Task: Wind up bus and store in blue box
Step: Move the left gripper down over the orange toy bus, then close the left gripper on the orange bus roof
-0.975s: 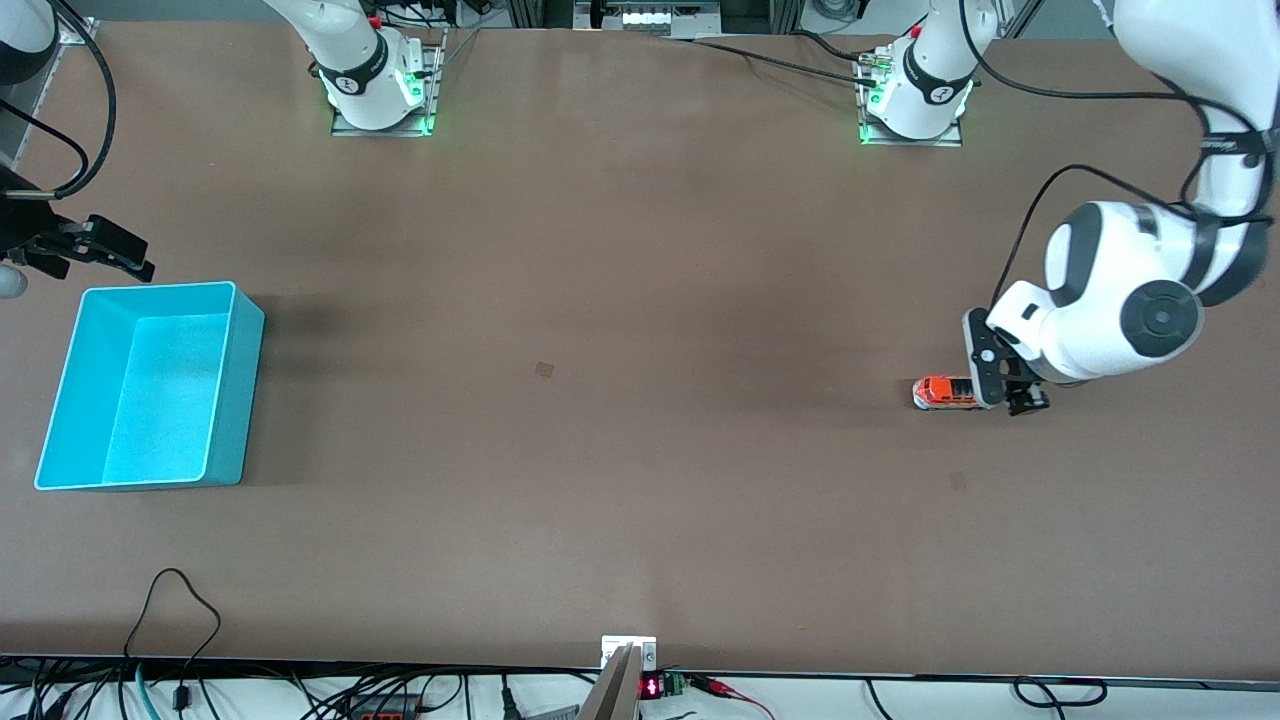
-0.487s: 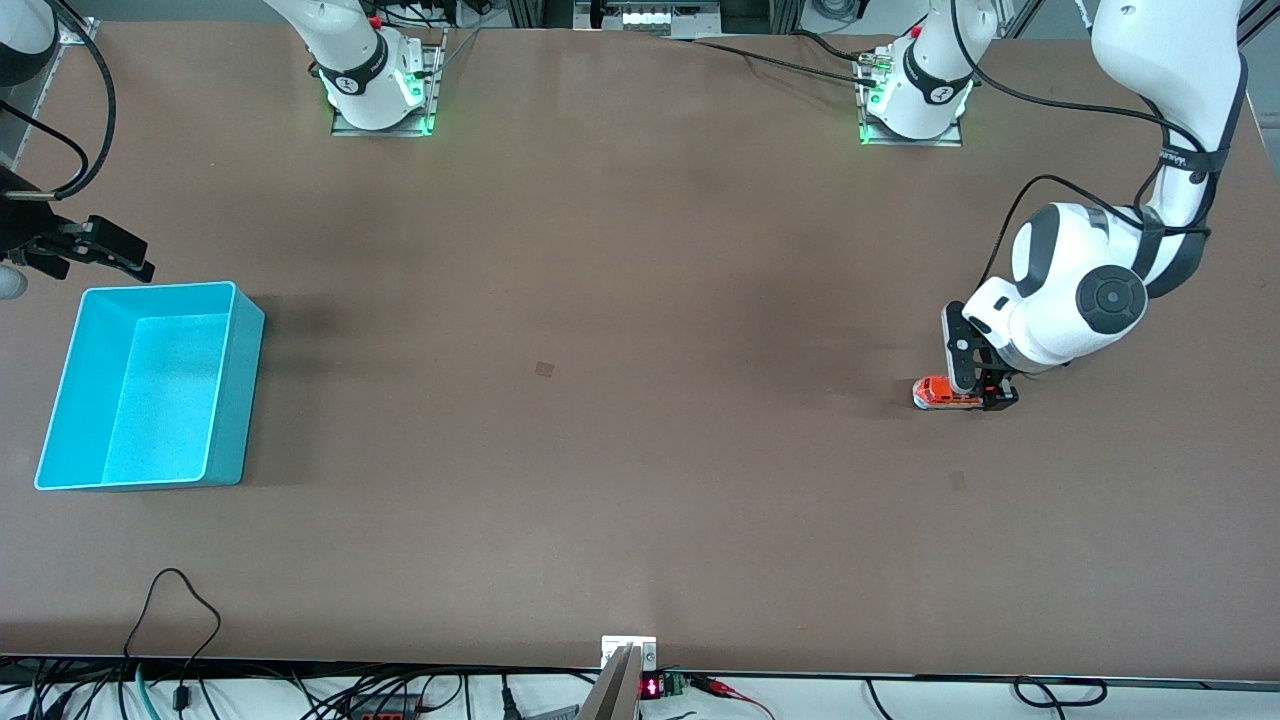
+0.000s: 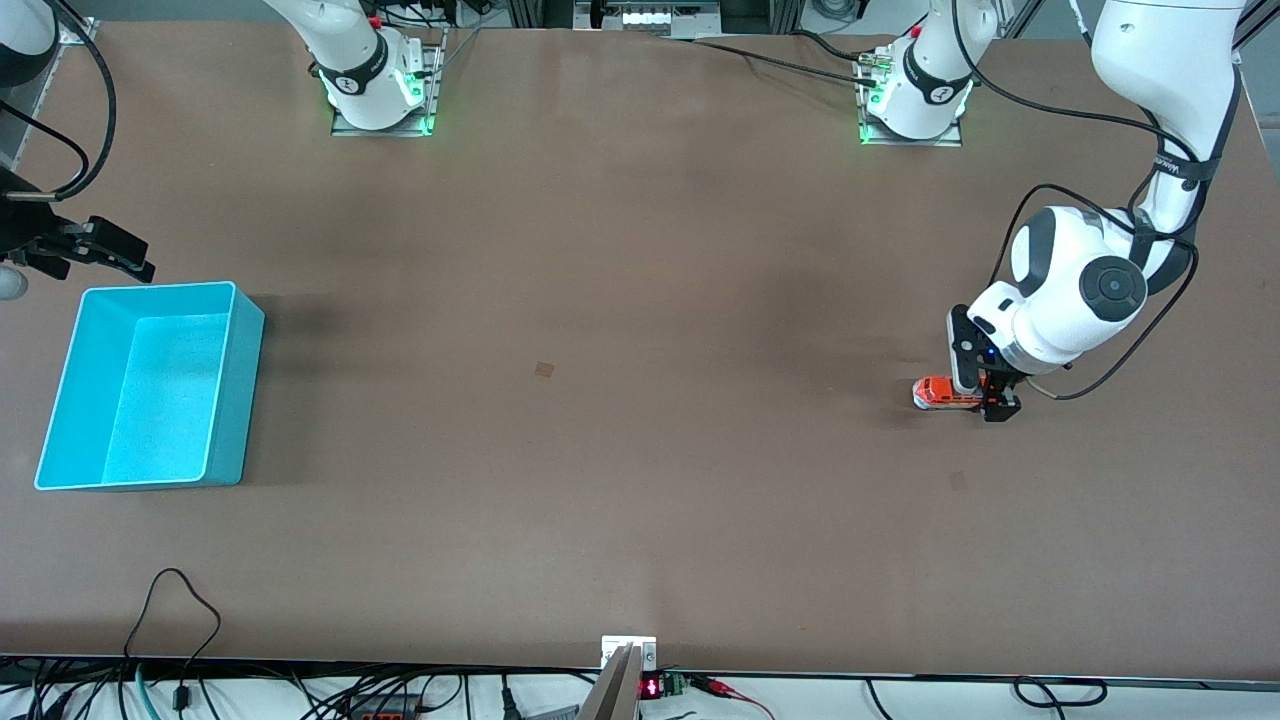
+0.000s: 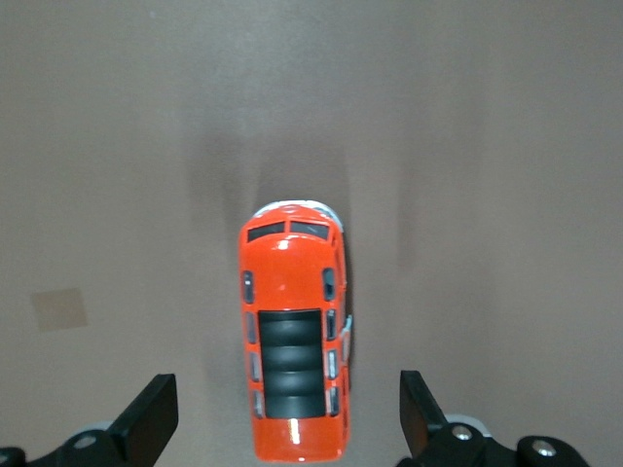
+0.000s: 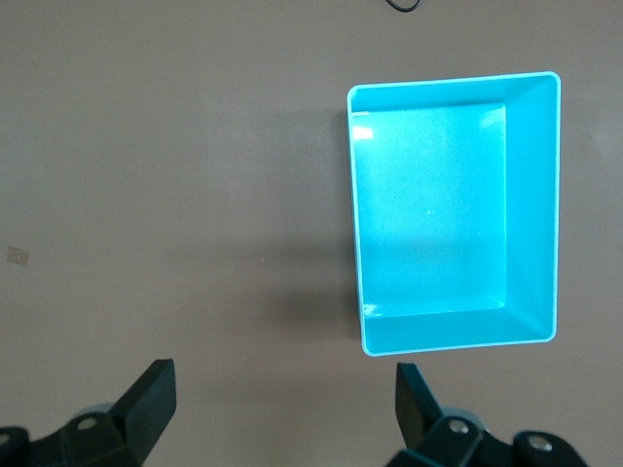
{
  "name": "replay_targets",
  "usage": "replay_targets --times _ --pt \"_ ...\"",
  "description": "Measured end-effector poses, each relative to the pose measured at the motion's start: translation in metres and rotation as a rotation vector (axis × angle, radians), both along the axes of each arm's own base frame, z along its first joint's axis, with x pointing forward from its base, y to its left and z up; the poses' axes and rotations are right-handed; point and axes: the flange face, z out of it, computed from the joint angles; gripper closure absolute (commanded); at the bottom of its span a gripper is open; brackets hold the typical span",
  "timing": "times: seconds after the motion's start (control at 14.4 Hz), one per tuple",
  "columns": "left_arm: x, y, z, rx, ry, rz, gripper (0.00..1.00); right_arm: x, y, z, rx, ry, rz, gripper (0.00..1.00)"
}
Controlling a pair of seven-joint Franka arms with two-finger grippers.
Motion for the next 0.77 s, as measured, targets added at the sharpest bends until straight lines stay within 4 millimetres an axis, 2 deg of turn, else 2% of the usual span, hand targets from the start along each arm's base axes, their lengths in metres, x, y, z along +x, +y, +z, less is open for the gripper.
replay_targets --times 0.21,0.42,0.49,0.77 --pt "0.002 0.0 -0.008 -0.002 0.003 0.0 0.0 0.0 -0.001 0.0 0.0 0.0 -0.001 0.0" --pt "-0.001 0.002 -0.027 -0.005 0.032 0.003 0.0 0.0 -0.002 0.0 0.0 0.0 -0.003 0.0" --pt "-0.001 0.003 -0.032 -0.006 0.039 0.005 0.03 0.0 -0.002 0.0 0.0 0.0 -0.004 0.0" --pt "0.0 0.0 -0.037 -0.009 0.038 -0.016 0.69 0.0 -0.002 0.0 0.0 0.0 -0.004 0.0"
